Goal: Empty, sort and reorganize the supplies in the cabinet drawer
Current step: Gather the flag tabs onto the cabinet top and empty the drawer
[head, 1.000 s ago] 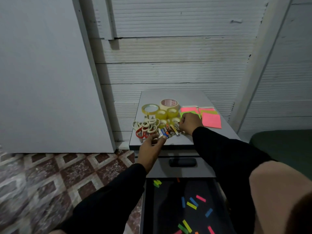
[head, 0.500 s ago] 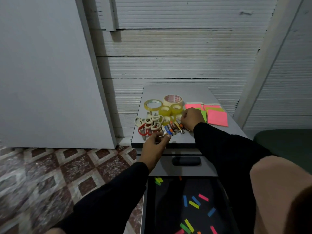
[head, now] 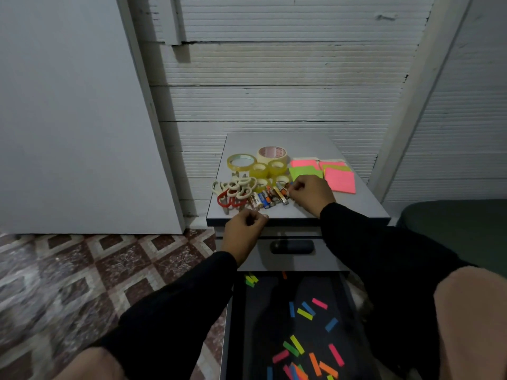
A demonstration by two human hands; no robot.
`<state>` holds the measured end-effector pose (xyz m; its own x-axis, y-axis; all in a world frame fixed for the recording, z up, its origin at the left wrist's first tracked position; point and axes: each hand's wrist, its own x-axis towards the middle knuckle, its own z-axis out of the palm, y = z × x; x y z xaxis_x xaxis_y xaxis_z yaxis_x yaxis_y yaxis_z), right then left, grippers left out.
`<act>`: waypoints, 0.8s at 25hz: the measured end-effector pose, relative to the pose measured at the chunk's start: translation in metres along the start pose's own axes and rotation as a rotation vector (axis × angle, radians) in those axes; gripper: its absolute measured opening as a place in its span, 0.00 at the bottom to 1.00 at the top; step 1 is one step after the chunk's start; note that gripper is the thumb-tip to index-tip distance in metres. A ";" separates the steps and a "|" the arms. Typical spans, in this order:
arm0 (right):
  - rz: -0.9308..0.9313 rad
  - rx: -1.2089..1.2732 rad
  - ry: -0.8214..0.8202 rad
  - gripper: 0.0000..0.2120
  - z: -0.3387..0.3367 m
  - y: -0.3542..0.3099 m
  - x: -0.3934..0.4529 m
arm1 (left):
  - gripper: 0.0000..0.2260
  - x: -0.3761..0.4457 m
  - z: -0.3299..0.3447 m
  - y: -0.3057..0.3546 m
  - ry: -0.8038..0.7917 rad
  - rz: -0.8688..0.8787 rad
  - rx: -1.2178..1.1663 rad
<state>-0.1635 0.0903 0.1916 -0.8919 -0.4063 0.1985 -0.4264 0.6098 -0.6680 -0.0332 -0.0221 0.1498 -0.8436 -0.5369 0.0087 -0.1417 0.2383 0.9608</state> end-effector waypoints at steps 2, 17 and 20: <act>0.000 -0.018 0.000 0.08 -0.002 0.009 -0.021 | 0.09 -0.010 0.004 -0.008 -0.019 -0.004 0.082; 0.098 -0.172 -0.473 0.14 0.081 0.168 -0.130 | 0.22 -0.060 0.060 -0.161 -0.343 -0.192 0.510; 0.008 -0.376 -0.664 0.26 0.107 0.186 -0.122 | 0.25 -0.046 0.067 -0.184 -0.408 -0.189 0.625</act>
<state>-0.1179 0.1804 -0.0332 -0.6683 -0.6523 -0.3575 -0.5492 0.7568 -0.3544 -0.0027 0.0134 -0.0459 -0.8832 -0.3012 -0.3595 -0.4660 0.6503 0.5999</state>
